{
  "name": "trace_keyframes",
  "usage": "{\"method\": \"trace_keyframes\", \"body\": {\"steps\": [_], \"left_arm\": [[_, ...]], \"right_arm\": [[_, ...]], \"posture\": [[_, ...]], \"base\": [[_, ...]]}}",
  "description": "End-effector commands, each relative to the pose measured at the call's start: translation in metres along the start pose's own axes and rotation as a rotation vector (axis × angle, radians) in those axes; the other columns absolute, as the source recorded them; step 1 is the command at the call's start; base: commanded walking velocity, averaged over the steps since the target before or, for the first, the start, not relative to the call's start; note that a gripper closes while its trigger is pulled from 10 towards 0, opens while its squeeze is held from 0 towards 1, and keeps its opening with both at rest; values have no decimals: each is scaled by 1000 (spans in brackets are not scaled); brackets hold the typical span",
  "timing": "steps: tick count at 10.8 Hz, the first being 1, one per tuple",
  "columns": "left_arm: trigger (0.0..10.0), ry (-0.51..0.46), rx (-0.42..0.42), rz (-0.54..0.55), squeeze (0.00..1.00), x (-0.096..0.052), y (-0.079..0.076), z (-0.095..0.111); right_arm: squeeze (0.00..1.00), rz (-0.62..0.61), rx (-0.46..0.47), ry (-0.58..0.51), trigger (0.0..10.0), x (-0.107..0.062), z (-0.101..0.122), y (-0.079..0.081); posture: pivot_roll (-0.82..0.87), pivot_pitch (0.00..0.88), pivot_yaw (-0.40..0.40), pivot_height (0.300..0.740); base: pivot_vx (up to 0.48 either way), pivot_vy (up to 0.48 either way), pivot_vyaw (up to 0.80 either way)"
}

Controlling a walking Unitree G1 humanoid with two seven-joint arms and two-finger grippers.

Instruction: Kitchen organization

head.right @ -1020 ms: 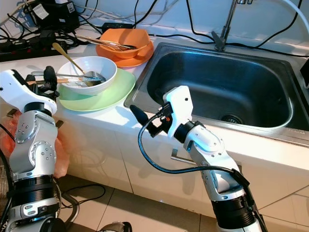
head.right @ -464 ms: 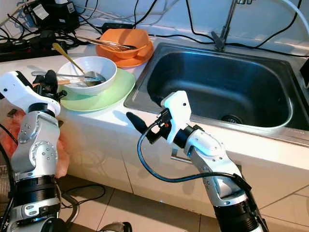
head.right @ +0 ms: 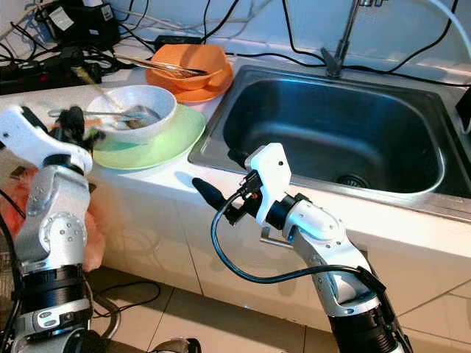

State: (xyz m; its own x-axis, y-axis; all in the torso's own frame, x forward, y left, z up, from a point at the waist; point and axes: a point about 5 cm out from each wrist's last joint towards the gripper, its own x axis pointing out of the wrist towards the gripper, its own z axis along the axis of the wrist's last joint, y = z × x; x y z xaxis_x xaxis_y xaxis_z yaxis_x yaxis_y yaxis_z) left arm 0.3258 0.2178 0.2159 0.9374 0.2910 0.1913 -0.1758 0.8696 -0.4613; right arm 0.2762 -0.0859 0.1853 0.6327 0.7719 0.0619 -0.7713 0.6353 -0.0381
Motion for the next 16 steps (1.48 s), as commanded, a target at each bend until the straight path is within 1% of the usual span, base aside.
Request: {"method": "trace_keyframes", "body": {"steps": [1,2,3,4,6,8,9,10,11,12,13,14,15,16], "left_arm": [[0,40,-11,47,0,-1,3,-3],[0,91,0,69,0,-4,-1,-3],[0,120,-22,67,0,-5,-5,-4],[0,135,-9,12,0,-5,-14,-1],[0,167,28,-50,0,-5,-16,0],[0,209,59,-165,0,-7,-33,-1],[0,201,95,-225,0,-6,-38,4],[0,161,138,-316,0,-6,-46,15],[0,90,188,-426,0,-6,-57,27],[0,33,219,-483,0,-6,-62,34],[0,-28,256,-520,0,-5,-64,40],[0,-63,300,-514,0,-4,-61,44],[0,-107,337,-479,0,1,-55,51],[0,-146,336,-469,0,4,-54,56]], "right_arm": [[0,18,-9,-10,10000,0,4,3],[0,16,-11,-12,10000,0,5,2],[0,16,-12,-13,10000,0,5,2],[0,18,-12,-12,10000,1,5,2],[0,18,-17,-12,10000,2,5,1],[0,2,-25,-14,10000,0,6,-3],[0,-8,-29,-13,10000,-1,6,-5],[0,-18,-32,-12,10000,-2,7,-7],[0,-22,-36,-13,10000,-2,7,-8],[0,-25,-36,-14,10000,-2,7,-8],[0,-28,-38,-15,10000,-2,7,-9],[0,-30,-37,-17,10000,-1,8,-9],[0,-39,-37,-17,10000,-2,8,-11],[0,-53,-37,-16,10000,-2,7,-12]], "posture": [[19,63,34,740],[21,64,33,740],[25,64,32,740],[29,64,30,740],[26,63,33,740],[21,63,36,740],[20,64,38,740],[18,65,36,740],[20,67,33,740],[20,66,31,740],[19,66,30,740],[17,66,29,740],[16,67,30,740],[15,67,29,740]], "base": [[0,0,0],[0,0,0],[0,0,0],[0,0,0],[0,0,0],[0,0,0],[0,0,0],[0,0,0],[0,0,0],[0,0,0],[0,0,0],[0,0,0],[0,0,0],[0,0,0]]}}
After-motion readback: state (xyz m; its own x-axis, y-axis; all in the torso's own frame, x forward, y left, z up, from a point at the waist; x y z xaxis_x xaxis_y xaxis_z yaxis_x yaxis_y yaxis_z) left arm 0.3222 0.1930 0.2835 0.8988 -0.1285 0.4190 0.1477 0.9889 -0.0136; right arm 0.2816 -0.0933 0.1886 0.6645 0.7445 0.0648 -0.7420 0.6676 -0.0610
